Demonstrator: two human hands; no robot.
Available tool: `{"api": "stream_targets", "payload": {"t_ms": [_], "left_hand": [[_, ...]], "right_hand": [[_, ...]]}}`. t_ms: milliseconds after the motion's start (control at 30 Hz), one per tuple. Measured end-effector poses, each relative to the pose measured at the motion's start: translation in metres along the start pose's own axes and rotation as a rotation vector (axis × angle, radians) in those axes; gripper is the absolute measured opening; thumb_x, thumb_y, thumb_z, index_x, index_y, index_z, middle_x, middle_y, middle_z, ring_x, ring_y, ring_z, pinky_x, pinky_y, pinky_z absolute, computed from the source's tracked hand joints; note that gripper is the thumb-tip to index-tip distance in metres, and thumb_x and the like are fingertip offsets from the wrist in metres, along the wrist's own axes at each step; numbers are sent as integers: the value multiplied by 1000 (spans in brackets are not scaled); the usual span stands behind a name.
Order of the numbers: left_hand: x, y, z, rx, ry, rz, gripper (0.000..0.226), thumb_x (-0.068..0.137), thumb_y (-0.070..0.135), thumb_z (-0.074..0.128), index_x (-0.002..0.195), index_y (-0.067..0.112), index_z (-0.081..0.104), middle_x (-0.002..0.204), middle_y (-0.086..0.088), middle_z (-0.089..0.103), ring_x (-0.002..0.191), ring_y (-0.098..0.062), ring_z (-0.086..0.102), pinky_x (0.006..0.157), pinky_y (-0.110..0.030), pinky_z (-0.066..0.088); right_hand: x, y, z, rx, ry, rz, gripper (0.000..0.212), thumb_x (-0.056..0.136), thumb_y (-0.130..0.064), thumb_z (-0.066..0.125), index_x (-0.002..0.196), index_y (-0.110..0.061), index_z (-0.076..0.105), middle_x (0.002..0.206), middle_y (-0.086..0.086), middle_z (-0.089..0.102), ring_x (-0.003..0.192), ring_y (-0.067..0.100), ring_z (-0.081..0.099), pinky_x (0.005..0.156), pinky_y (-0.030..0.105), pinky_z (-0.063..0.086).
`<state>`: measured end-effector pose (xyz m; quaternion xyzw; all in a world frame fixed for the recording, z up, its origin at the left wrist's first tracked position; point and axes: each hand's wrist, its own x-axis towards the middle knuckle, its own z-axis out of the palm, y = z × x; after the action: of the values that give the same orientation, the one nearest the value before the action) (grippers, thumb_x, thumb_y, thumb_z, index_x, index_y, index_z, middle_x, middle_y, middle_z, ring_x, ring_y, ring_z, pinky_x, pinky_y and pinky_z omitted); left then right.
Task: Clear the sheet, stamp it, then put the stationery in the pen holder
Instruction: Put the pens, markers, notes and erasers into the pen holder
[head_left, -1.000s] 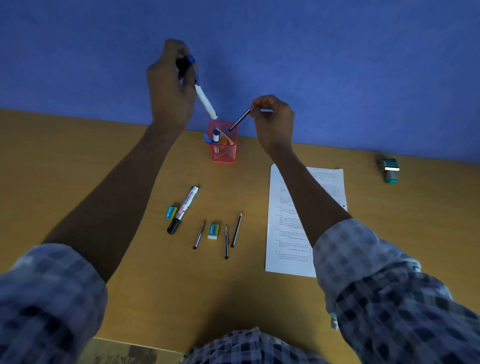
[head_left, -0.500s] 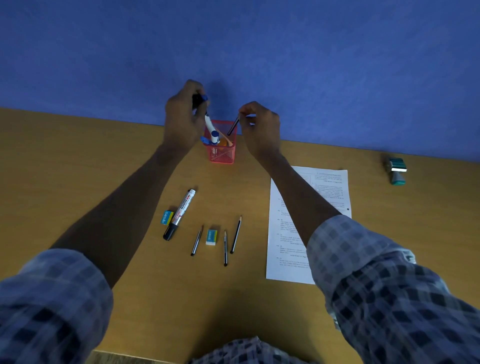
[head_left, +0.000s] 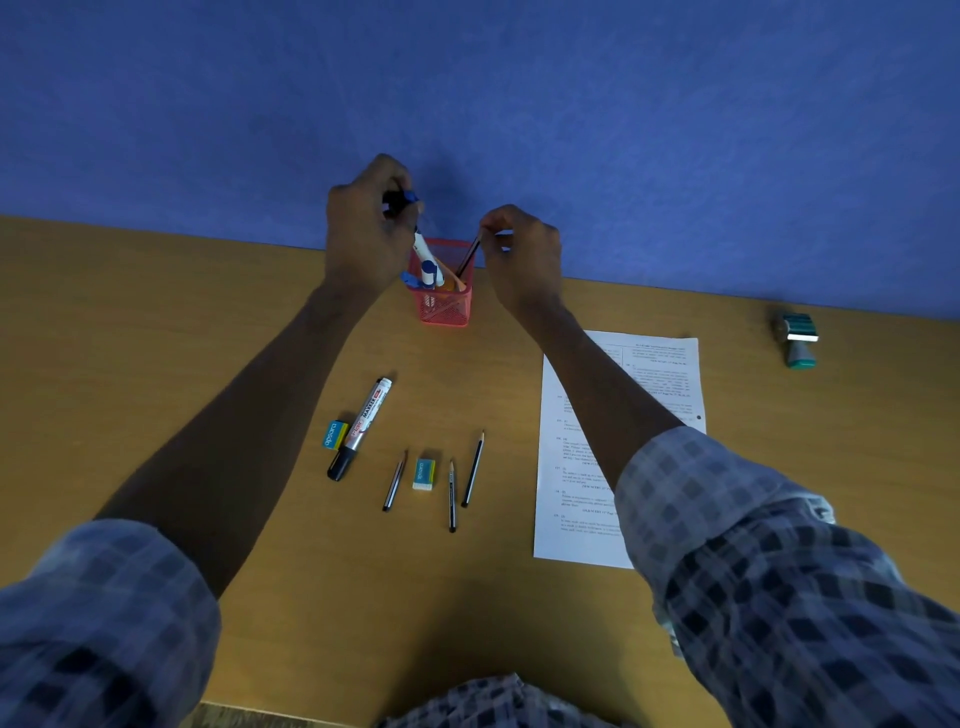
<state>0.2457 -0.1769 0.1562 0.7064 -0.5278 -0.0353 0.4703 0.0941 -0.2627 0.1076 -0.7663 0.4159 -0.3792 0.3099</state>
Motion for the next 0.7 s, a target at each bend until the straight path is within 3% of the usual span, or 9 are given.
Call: {"api": "stream_targets", "payload": {"t_ms": [233, 400, 500, 700], "left_hand": [[-4, 1, -2, 122, -46, 60, 11, 86, 8, 63, 91, 3, 71, 89, -7, 71, 77, -13, 66, 71, -11, 49], [-8, 3, -7, 144, -45, 90, 16, 86, 10, 60, 93, 1, 72, 91, -10, 71, 78, -12, 63, 71, -13, 45], [-9, 4, -8, 135, -92, 118, 17, 87, 8, 59, 95, 0, 71, 94, -12, 72, 80, -18, 67, 73, -24, 53], [-6, 9, -9, 152, -117, 160, 19, 86, 6, 59, 97, -1, 72, 97, -14, 72, 81, -22, 68, 74, -28, 55]], "right_hand": [[-1, -1, 0, 1, -7, -3, 10, 90, -6, 60, 91, -7, 70, 91, 3, 73, 82, 10, 65, 73, 16, 52], [-1, -1, -1, 9, -4, -11, 10, 89, -5, 61, 89, -7, 70, 88, 2, 72, 80, 9, 65, 71, 15, 52], [-2, -2, -1, 2, -10, -15, 10, 90, -6, 61, 90, -7, 70, 90, 3, 73, 81, 9, 65, 70, 10, 48], [-1, -5, -1, -3, -13, -22, 10, 90, -6, 60, 88, -7, 70, 87, 3, 73, 80, 14, 67, 72, 24, 57]]}}
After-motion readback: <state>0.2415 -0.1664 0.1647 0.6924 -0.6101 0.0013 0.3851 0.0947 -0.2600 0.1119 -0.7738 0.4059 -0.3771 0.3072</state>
